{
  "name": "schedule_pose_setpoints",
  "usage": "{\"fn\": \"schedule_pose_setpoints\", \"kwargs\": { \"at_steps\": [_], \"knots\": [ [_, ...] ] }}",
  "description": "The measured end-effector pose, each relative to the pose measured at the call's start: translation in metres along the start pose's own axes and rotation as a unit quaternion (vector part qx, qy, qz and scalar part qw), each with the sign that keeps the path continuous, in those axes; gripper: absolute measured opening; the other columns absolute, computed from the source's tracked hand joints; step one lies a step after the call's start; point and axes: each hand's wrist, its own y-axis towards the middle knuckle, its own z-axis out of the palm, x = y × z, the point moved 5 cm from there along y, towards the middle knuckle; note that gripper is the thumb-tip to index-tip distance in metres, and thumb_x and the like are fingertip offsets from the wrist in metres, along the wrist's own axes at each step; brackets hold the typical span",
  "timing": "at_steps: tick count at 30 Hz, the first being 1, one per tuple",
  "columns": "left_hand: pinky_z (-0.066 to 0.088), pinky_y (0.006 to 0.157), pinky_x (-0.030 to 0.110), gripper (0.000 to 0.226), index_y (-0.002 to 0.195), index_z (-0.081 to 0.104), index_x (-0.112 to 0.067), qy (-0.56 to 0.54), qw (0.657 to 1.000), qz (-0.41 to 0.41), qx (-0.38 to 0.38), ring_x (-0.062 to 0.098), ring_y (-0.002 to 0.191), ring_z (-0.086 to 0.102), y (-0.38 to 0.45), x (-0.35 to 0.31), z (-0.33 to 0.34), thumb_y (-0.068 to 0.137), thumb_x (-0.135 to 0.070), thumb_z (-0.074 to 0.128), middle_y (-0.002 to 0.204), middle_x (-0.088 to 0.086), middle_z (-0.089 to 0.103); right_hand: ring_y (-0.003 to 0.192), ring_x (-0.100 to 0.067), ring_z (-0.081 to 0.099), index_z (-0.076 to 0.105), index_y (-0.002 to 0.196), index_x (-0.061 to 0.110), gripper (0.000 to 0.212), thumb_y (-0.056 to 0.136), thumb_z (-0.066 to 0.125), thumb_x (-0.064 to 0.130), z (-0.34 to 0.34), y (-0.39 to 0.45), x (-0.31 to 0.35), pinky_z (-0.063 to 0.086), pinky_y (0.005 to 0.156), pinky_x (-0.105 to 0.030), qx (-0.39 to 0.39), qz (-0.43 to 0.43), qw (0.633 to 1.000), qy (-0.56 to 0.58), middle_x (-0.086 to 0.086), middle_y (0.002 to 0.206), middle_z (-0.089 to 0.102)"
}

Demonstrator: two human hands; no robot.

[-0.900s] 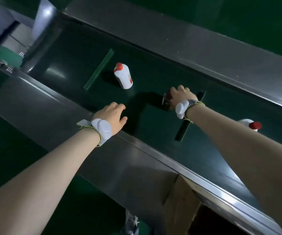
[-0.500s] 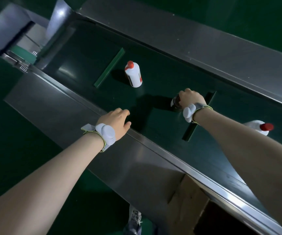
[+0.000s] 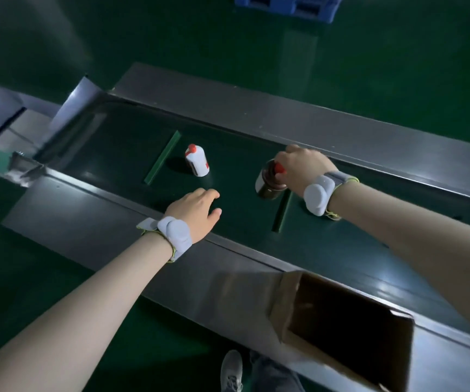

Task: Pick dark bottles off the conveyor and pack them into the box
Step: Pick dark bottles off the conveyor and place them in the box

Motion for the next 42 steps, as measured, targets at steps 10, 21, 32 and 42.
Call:
{"fn": "schedule_pose_setpoints", "kwargs": {
  "at_steps": [10, 21, 32, 42],
  "knots": [
    [0.063, 0.084, 0.049, 0.05, 0.152, 0.046, -0.018, 0.085, 0.985, 0.147, 0.039, 0.034, 0.113, 0.071, -0.062, -0.098, -0.027, 0.11, -0.045, 0.048, 0.138, 0.006, 0.067, 0.094, -0.034, 0.068, 0.069, 0.118, 0.015, 0.024, 0.1, 0.057, 0.024, -0.089, -0.185, 0.024, 0.061, 0.078, -0.047, -0.032, 0.068, 0.997, 0.001, -0.006, 0.112, 0.063],
    [0.053, 0.07, 0.041, 0.046, 0.146, 0.049, -0.015, 0.123, 0.965, 0.213, 0.095, 0.034, 0.101, 0.072, -0.094, -0.16, 0.035, 0.11, -0.044, 0.049, 0.126, 0.007, 0.069, 0.1, -0.028, 0.069, 0.066, 0.12, 0.014, 0.022, 0.103, 0.055, 0.022, -0.013, -0.266, 0.031, 0.061, 0.085, -0.044, 0.098, 0.103, 0.99, -0.011, -0.005, 0.119, 0.063],
    [0.051, 0.07, 0.04, 0.054, 0.159, 0.031, -0.015, 0.133, 0.956, 0.169, 0.198, 0.038, 0.102, 0.072, -0.058, -0.161, 0.122, 0.111, -0.027, 0.049, 0.125, 0.011, 0.068, 0.104, -0.033, 0.07, 0.065, 0.13, 0.014, 0.028, 0.106, 0.052, 0.019, 0.171, -0.212, 0.012, 0.048, 0.071, -0.037, 0.141, 0.068, 0.987, 0.032, -0.009, 0.124, 0.059],
    [0.04, 0.051, 0.035, 0.06, 0.142, 0.041, -0.017, 0.122, 0.954, 0.156, 0.226, 0.03, 0.07, 0.063, -0.021, -0.171, 0.18, 0.088, 0.008, 0.05, 0.106, 0.009, 0.068, 0.114, -0.041, 0.065, 0.06, 0.138, 0.005, 0.037, 0.103, 0.048, 0.006, 0.301, -0.167, 0.0, 0.05, 0.074, -0.043, 0.199, -0.02, 0.98, 0.018, -0.019, 0.135, 0.057]
  ]
}}
